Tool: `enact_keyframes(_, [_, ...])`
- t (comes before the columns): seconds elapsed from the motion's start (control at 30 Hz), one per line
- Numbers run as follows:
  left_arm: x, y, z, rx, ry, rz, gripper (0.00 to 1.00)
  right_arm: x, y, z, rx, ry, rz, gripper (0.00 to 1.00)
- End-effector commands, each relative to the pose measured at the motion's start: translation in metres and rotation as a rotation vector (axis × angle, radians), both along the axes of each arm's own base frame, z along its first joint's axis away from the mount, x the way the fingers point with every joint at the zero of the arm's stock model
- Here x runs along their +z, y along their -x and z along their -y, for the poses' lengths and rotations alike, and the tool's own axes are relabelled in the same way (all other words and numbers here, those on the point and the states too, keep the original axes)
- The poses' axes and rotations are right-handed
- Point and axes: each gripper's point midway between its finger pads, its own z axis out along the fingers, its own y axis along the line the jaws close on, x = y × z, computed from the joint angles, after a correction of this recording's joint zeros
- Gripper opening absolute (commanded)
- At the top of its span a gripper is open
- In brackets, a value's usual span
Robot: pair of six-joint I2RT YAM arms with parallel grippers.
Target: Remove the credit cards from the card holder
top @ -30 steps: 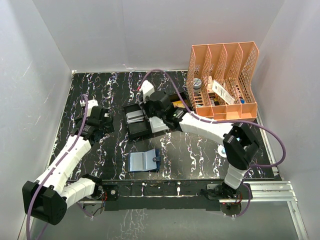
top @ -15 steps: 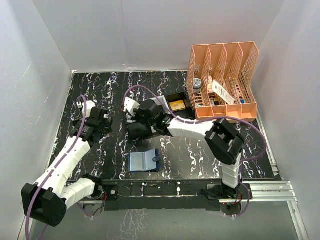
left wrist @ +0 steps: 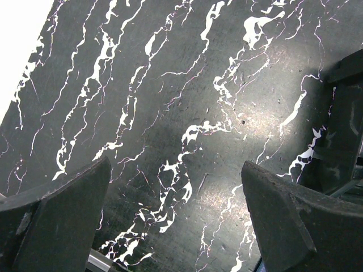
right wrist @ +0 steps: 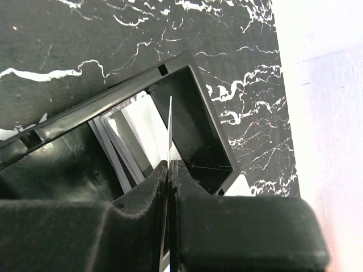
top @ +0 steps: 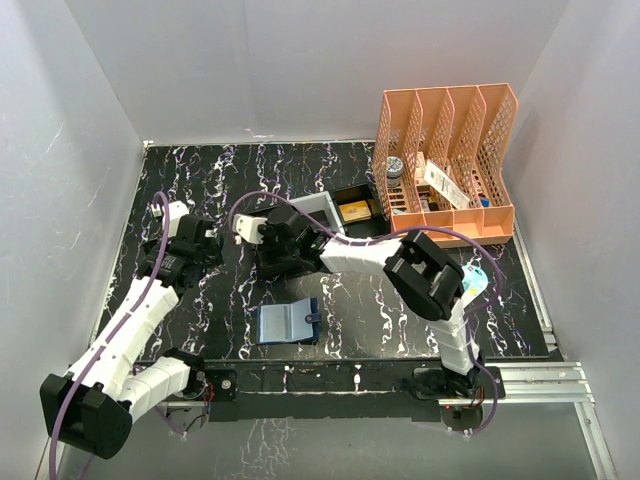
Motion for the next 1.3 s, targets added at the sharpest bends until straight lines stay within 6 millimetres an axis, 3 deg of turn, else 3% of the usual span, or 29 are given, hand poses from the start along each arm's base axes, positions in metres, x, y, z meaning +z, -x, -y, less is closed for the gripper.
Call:
enact_keyframes(0.0, [0.01,-0.001,-0.003,0.005,-0.002,0.044,0.99,0.025,-0.021,-0.01,-0.016,0.012,0.161,0.0])
enact_keyframes(0.23, [0.005,-0.003,0.0,-0.01,-0.001,0.023,0.99,0.018,-0.032,-0.009,-0.031,0.073,0.269,0.0])
enact_keyframes(0.73, [0.027,0.009,-0.021,0.101,-0.039,0.111,0.99,-0.021,-0.019,-0.027,0.048,0.041,0.132,0.1])
enact_keyframes(1.03, [0.034,0.012,-0.023,0.113,-0.029,0.149,0.99,-0.025,-0.016,-0.027,0.081,0.053,0.086,0.36])
enact_keyframes(1.27, [0.031,0.01,-0.02,0.099,-0.026,0.132,0.99,-0.011,-0.02,-0.024,0.05,-0.018,0.039,0.49])
